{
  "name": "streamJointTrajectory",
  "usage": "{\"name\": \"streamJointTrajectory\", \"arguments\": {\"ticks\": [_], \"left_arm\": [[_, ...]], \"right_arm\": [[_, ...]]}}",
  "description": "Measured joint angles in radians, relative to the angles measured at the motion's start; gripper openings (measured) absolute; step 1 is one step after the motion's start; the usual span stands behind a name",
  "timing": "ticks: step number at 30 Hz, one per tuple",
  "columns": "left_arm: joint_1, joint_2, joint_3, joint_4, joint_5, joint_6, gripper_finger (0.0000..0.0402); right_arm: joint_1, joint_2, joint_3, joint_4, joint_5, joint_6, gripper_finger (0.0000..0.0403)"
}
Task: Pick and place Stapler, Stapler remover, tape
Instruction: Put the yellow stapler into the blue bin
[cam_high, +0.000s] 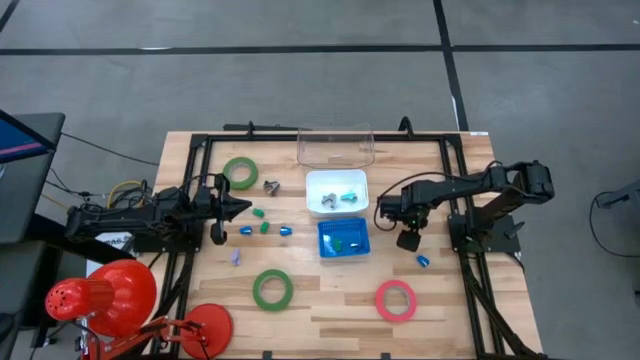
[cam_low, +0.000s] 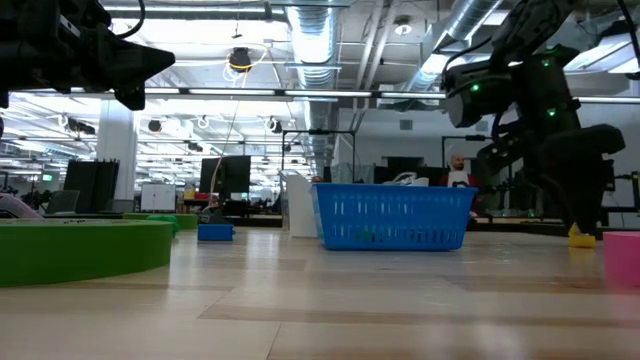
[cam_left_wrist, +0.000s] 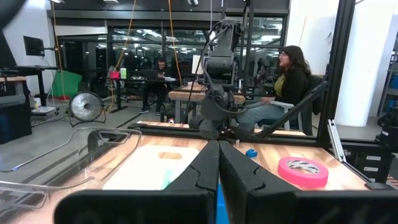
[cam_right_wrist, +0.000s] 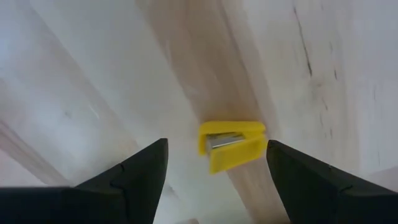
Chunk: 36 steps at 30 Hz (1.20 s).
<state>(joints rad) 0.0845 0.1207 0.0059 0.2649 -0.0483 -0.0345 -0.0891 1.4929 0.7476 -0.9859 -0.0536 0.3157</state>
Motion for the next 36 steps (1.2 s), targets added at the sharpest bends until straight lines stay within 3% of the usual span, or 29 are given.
{"name": "streamJointTrajectory", "arguments": {"ticks": [14,36], "left_arm": [[0.0,0.0,0.0,0.007,0.0,0.0,0.0003],[0.0,0.0,0.0,0.006,0.0,0.0,0.0003]], "right_arm": [[0.003,0.0,-0.072,0.056,0.002,0.0,0.0264],[0.003,0.0,-0.074,0.086,0.002,0.034,0.0263]]}}
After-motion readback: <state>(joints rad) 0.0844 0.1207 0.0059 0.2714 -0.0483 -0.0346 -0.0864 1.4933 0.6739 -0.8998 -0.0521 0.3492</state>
